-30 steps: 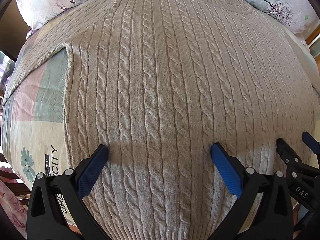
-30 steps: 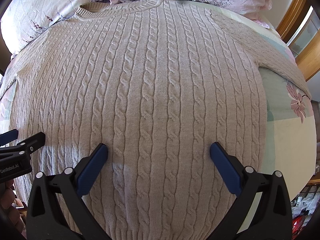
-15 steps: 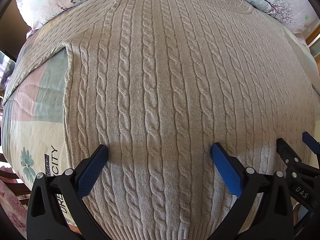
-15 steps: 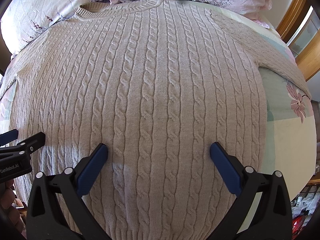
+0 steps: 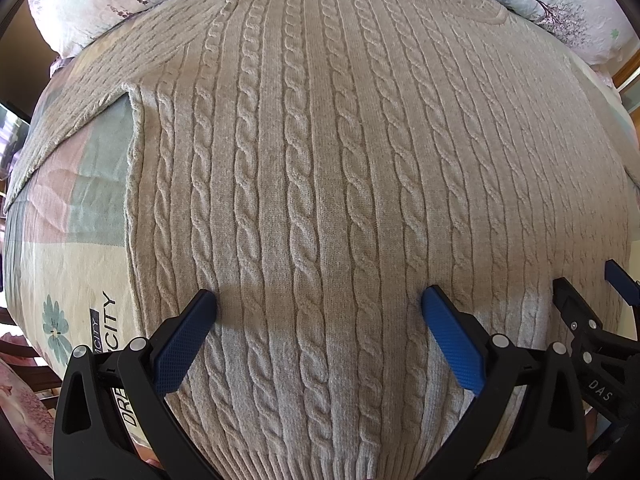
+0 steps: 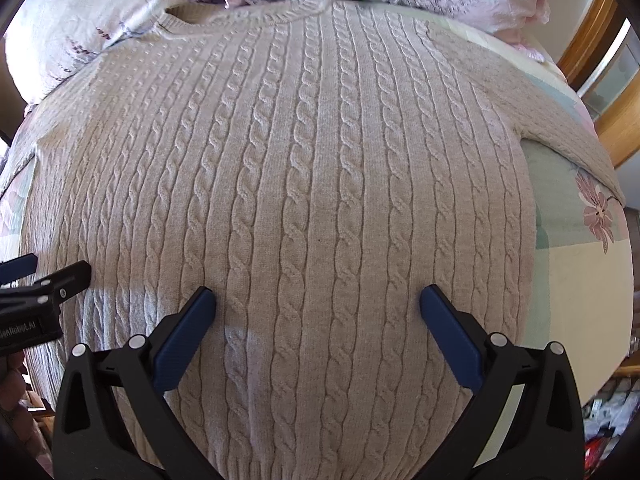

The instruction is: Fold small clothes

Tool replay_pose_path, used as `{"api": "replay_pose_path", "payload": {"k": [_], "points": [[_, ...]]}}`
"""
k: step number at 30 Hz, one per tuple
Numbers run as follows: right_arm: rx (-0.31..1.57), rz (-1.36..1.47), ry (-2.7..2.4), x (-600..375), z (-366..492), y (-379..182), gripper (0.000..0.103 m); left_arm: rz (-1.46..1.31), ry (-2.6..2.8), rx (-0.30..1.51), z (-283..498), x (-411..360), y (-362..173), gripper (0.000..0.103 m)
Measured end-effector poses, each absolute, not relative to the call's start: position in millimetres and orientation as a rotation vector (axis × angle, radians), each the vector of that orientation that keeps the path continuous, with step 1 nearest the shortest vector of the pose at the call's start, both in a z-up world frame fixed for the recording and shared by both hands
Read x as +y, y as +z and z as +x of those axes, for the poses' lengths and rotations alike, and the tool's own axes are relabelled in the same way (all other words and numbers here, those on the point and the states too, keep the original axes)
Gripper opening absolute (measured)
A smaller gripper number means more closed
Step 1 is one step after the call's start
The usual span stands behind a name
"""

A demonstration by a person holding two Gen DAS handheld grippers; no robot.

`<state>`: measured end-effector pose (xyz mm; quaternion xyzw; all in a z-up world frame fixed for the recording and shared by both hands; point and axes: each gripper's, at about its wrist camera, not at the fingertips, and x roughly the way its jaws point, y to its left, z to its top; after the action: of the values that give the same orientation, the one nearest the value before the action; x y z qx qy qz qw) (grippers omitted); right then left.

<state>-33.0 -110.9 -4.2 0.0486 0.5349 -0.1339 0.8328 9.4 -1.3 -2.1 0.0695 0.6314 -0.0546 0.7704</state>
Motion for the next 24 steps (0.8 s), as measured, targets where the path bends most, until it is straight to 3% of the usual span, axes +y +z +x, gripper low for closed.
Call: {"api": "replay_pose_path", "payload": {"k": [5,7,9,10,15,20,22,24], "points": [[0.897,0.402,-0.426,-232,-64,42,0.099,0.152,-0.125,1.331,4,0,-1,0.102],[0.761,0.638,-0.542,-312,-92,54,0.091,0.153,-0.128,1.29,-2,1,0,0.102],[0.633,0.886,-0.647,-394,-126,53,0.062,0.153,-0.144,1.247,-8,2,1,0.102],[0.58,0.965,-0.699,-425,-141,51,0.056,0.148,-0.163,1.226,-10,4,3,0.102],[0.459,1.224,-0.818,-524,-186,28,0.046,-0.082,-0.205,1.173,-1,38,23,0.102],[0.433,1.239,-0.812,-544,-192,19,0.038,-0.189,-0.074,1.051,10,83,43,0.102],[0.391,1.269,-0.814,-548,-192,15,0.032,-0.193,-0.031,1.037,15,99,45,0.102],[0.366,1.298,-0.832,-552,-196,10,0.014,-0.238,0.005,1.0,15,122,49,0.102]]}}
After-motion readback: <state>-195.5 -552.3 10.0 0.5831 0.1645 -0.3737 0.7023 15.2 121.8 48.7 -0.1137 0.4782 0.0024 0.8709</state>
